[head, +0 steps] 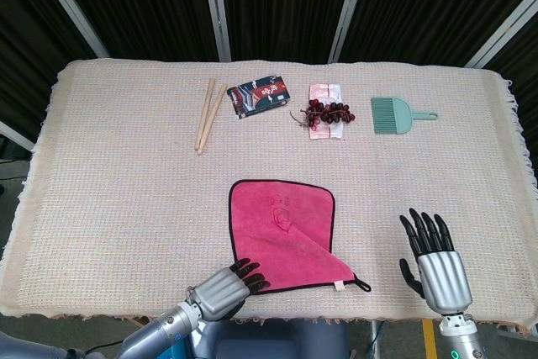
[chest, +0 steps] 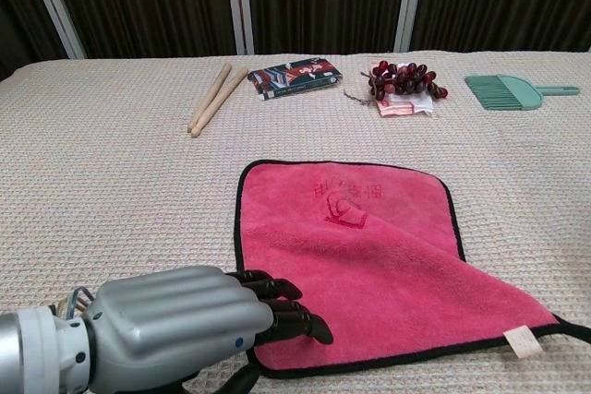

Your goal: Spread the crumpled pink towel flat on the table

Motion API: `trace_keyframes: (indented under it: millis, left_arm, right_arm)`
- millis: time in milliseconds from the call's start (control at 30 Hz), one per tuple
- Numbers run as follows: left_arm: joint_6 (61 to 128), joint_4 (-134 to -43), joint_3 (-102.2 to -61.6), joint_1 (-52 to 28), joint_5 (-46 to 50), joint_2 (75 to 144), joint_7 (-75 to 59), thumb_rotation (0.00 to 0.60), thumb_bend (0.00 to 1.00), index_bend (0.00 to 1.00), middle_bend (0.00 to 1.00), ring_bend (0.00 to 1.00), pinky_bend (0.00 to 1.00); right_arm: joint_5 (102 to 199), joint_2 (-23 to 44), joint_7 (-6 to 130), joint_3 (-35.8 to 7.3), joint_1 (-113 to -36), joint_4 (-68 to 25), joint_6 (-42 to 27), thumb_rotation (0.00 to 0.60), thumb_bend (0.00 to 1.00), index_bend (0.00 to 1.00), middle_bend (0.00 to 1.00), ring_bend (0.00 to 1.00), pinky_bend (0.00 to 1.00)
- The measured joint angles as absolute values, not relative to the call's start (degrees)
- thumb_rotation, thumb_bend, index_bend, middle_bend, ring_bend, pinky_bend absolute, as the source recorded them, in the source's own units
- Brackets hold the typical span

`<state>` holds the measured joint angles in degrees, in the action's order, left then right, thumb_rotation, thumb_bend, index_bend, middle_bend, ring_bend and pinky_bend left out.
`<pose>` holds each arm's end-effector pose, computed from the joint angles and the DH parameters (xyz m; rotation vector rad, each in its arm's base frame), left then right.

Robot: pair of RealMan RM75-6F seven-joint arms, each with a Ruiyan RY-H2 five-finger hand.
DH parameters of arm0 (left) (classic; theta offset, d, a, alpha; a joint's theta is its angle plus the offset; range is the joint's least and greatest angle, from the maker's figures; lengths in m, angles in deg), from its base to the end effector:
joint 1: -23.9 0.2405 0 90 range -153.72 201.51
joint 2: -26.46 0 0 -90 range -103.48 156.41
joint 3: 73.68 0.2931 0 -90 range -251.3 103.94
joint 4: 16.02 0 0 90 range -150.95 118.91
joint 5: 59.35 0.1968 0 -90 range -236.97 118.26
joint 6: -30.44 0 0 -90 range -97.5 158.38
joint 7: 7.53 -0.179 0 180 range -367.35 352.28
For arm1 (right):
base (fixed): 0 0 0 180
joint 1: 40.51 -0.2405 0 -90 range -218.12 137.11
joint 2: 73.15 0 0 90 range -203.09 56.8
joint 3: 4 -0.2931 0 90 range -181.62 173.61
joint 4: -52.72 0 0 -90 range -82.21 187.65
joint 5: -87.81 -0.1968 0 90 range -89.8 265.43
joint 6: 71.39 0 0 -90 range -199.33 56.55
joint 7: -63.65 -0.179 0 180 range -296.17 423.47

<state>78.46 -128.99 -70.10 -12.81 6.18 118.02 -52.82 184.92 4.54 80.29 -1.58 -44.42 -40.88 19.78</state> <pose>-0.1090 0.2077 -0.0853 -2.4880 -0.9564 -0.7971 -0.2830 -0.1891 0.1016 1.5194 -0.7808 1.0065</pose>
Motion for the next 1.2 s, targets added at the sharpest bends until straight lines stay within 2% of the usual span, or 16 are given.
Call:
trace_keyframes:
  millis: [367,1200]
  left_arm:
    - [79.94,-127.95,-66.42,-13.94,3.81,118.73,-53.14,0.600,0.77,0.12,0.13,0.00,0.06]
    - [82.76,-128.95,-59.92,-11.37,12.13,113.44,-45.31,0.600,0.77,0.12,0.13,0.00,0.06]
  right_arm:
    - [185.31,4.56,79.80,-1.72,-44.04,-41.13,19.23,0.600,0.42,0.00,0.00,0.00,0.00]
    - [186.04,5.23,79.46,-2.00,-43.49,-40.86,18.71,0.600,0.42,0.00,0.00,0.00,0.00]
